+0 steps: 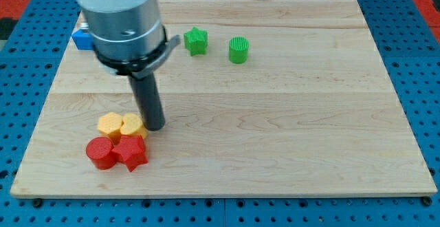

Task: Push the green star into the green circle

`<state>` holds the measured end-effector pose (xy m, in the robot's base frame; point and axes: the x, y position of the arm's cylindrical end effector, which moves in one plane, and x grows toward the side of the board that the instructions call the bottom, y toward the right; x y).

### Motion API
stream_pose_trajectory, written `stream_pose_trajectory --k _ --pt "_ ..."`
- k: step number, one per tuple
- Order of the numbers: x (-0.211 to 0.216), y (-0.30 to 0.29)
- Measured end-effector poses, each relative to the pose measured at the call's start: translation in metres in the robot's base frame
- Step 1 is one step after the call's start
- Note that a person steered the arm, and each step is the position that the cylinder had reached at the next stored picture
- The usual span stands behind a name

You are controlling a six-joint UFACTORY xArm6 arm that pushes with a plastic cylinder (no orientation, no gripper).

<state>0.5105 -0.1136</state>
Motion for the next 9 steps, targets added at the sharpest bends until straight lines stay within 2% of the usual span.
stream_pose_trajectory --k 1,3,7,9 --pt "0.004 0.0" --pt "0.006 0.047" --pt "0.009 0.041" --pt "-0.028 0.02"
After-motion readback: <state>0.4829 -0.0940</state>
